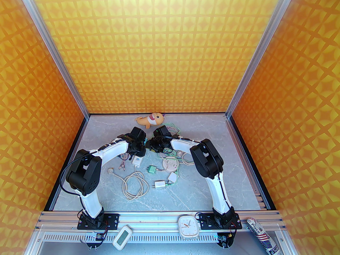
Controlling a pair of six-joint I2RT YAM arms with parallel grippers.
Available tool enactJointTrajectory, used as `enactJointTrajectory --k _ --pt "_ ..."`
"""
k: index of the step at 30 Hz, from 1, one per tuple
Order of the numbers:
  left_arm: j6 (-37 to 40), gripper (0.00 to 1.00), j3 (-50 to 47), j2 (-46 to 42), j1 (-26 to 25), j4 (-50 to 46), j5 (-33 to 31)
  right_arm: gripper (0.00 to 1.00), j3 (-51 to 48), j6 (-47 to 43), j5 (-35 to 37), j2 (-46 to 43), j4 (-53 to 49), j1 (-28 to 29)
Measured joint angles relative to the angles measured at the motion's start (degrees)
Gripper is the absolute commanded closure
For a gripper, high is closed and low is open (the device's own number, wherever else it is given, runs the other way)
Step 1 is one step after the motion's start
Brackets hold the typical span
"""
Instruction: Pull the plug off the socket
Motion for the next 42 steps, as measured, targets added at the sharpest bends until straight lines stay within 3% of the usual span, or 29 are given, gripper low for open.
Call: enactJointTrajectory --k 4,12,21,33,42 --pt "-0.22 0.75 0.0 0.0 0.26 0.17 0.5 0.6 0.61 0.83 -0.68 1.01 0.74 -0.07" --pt "-0.81 0.75 0.0 0.0 0.44 0.17 0.7 0.72 2.99 0.83 -1.14 2.73 -1.18 0.0" --pt "-3.23 0.77 0.02 0.0 0.33 0.15 0.44 0.72 3.1 -0.61 1.42 2.32 -2.86 0.31" --pt "-4.28 0.79 0.04 0.0 -4.79 0.15 -10.32 0.75 4.2 -1.73 3.28 2.03 -6.38 0.44" --pt "-5.92 0.79 0.42 0.0 -4.87 -0.7 -10.19 0.76 4.83 -2.29 4.07 2.03 -7.58 0.72"
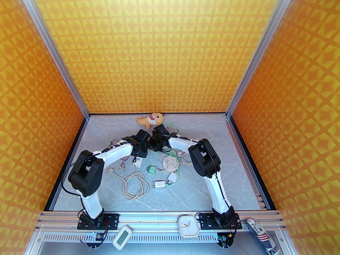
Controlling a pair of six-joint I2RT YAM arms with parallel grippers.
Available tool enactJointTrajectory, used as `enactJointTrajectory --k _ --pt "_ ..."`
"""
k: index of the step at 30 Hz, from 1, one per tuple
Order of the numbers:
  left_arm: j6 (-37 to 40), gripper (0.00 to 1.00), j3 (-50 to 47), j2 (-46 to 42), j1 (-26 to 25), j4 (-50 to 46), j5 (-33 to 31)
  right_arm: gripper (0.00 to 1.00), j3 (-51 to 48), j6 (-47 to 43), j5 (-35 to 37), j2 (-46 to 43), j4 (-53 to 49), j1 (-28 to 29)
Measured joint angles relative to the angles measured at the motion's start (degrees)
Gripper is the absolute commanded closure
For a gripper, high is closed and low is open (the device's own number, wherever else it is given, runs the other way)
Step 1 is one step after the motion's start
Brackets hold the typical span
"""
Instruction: Pull the plug off the socket
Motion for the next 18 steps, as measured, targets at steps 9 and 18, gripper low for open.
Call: enactJointTrajectory --k 9,18 --pt "-3.32 0.8 1.22 -1.27 2.56 -2.16 5.64 0.77 0.61 -0.48 0.74 0.0 -1.11 0.31" --pt "-3.52 0.8 1.75 -2.29 2.05 -4.02 7.06 0.77 1.49 -1.09 3.26 0.11 -3.32 0.68"
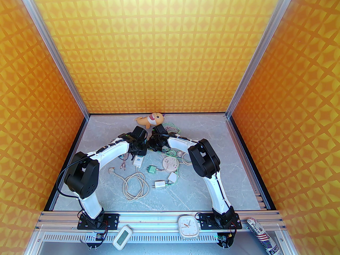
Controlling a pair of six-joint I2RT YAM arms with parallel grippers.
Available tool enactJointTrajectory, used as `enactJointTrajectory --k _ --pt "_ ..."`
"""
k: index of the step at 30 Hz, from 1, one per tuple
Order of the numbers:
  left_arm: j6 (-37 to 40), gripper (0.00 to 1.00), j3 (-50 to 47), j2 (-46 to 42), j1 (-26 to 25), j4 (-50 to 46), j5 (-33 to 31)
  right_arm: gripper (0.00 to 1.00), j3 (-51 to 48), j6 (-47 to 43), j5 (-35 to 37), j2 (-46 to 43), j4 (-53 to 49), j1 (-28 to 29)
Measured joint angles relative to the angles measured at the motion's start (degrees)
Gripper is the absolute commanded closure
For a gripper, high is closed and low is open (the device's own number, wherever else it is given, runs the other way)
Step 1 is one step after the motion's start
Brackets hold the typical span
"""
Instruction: Pull the plug off the socket
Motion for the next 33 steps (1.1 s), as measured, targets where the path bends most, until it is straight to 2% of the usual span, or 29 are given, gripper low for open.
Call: enactJointTrajectory --k 7,19,28,33 --pt "0.04 0.79 0.0 -2.45 0.83 -2.32 -0.39 0.77 0.0 -0.37 1.55 0.7 -2.21 -0.22" --pt "1.79 0.79 0.0 -10.6 8.57 -6.16 -1.14 0.75 0.0 -0.59 1.51 0.68 -2.12 -0.22" --pt "4.72 0.78 -1.84 -11.08 16.13 -6.82 -1.75 0.64 0.0 -3.48 1.31 -0.46 -2.69 0.0" --pt "6.86 0.78 -2.27 -10.73 19.04 -6.97 -1.81 0.52 0.0 -6.19 1.36 -4.2 -5.11 -0.02"
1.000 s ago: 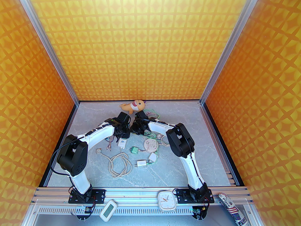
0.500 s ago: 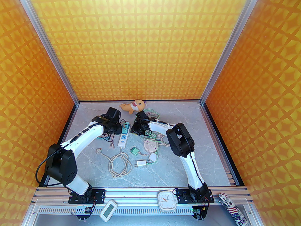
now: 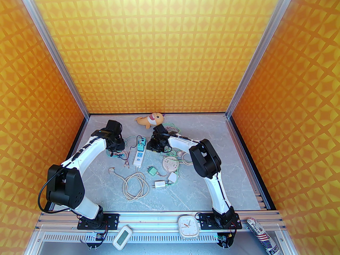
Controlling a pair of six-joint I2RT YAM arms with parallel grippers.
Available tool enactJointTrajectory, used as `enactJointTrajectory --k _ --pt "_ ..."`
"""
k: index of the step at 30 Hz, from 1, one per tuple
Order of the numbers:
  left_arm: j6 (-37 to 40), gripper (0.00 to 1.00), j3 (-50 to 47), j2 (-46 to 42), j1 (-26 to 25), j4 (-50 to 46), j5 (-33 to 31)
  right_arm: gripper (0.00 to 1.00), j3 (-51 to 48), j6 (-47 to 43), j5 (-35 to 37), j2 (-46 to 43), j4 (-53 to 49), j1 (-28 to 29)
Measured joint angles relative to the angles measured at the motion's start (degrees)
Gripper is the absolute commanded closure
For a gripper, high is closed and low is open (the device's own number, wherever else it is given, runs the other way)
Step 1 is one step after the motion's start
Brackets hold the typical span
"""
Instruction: Pull the plug off the socket
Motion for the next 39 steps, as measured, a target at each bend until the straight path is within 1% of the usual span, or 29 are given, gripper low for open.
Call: enactJointTrajectory --k 2,4,8,13,18,23,25,26,28,30,31,32,34,38,39 --pt "0.79 0.78 0.0 0.44 0.83 0.04 -0.07 0.48 0.04 -0.83 0.07 -2.51 -0.52 0.0" --pt "1.31 0.78 -0.07 0.98 1.62 0.15 -0.35 0.41 0.09 -1.51 0.37 -5.27 -0.83 0.0" --pt "2.38 0.77 -0.55 1.84 3.15 0.24 -2.51 0.35 0.13 -2.86 1.33 -10.64 -1.22 0.0" --pt "2.69 0.76 -1.97 3.37 3.78 0.17 -10.03 0.31 0.07 -3.52 2.84 -13.9 -1.57 0.0" --pt "1.95 0.75 -3.37 6.45 3.85 -0.66 -18.01 0.17 -0.37 -3.54 4.83 -14.21 -2.62 -0.02" --pt "-0.52 0.74 -4.33 9.88 3.87 -2.1 -22.1 0.07 -1.81 -3.54 6.58 -14.27 -3.41 -0.11" --pt "-1.33 0.68 -4.59 11.06 3.87 -2.82 -23.32 0.02 -2.16 -3.54 6.91 -14.34 -3.76 -0.2" --pt "-1.7 0.64 -4.68 11.58 3.87 -3.04 -23.78 0.01 -2.32 -3.5 7.1 -14.45 -3.8 -0.24" --pt "-2.16 0.61 -4.72 12.2 3.87 -3.48 -24.52 0.01 -2.64 -3.5 7.45 -14.84 -4.02 -0.42" --pt "-2.49 0.52 -4.72 12.37 3.87 -3.67 -24.92 0.02 -2.73 -3.5 7.56 -15.15 -4.15 -0.44" --pt "-2.56 0.44 -4.72 12.37 3.87 -3.74 -24.98 0.02 -2.78 -3.5 7.72 -15.3 -4.13 -0.55" --pt "-2.78 0.41 -4.72 12.37 3.87 -3.74 -25.0 0.02 -2.95 -3.48 7.72 -15.47 -4.13 -0.7" --pt "-3.21 0.36 -4.72 12.37 3.87 -3.74 -24.7 0.02 -3.19 -3.48 7.89 -15.69 -4.13 -0.74" --pt "-3.8 0.2 -4.72 11.85 3.87 -4.04 -22.58 0.02 -3.74 -3.48 7.91 -15.74 -4.11 -0.74" --pt "-4.0 0.19 -4.72 11.45 3.87 -4.17 -21.81 0.01 -3.82 -3.45 7.91 -15.74 -4.13 -0.74"
